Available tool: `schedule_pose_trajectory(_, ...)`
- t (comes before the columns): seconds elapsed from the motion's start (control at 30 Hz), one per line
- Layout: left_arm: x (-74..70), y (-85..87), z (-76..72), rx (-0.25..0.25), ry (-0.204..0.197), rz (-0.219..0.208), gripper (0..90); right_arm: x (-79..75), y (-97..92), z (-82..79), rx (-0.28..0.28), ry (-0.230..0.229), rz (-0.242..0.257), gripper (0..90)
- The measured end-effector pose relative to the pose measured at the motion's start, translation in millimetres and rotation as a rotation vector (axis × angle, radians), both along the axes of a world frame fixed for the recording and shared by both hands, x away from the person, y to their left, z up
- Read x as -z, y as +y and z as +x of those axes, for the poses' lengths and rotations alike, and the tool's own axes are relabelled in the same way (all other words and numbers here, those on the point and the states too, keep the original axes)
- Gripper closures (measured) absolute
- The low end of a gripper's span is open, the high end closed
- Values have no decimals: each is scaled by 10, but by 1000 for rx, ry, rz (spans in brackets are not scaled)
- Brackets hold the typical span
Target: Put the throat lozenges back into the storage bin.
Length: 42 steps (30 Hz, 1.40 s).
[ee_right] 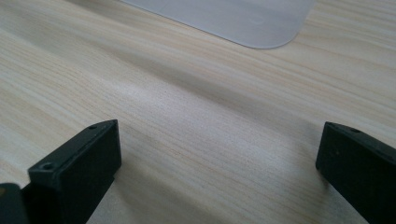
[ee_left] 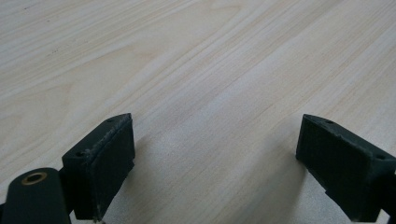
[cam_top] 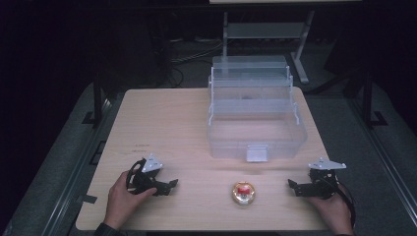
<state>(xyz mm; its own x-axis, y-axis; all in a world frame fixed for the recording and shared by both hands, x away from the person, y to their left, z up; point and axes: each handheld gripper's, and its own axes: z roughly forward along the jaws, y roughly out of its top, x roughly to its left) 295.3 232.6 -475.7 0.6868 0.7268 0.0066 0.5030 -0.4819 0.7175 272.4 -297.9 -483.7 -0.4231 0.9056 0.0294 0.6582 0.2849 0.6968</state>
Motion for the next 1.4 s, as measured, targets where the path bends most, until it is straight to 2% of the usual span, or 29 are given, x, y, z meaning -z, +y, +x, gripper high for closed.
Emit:
schedule_pose_trajectory(0.4, 1, -5, 8, -3, -1, -2, 108, -2, -6, -22, -6, 0, -3, 0)
schedule_pose_trajectory(0.47, 1, -5, 8, -3, -1, -2, 108, -12, -7, -24, -5, 12, -7, 0)
schedule_pose_trajectory(0.8, 3, -10, 11, -6, -1, -5, 108, -101, -33, -63, 10, 21, 20, 0)
schedule_pose_trajectory(1.4, 3, -10, 11, -6, -1, -5, 108, -215, 150, -59, -92, 27, 19, 0)
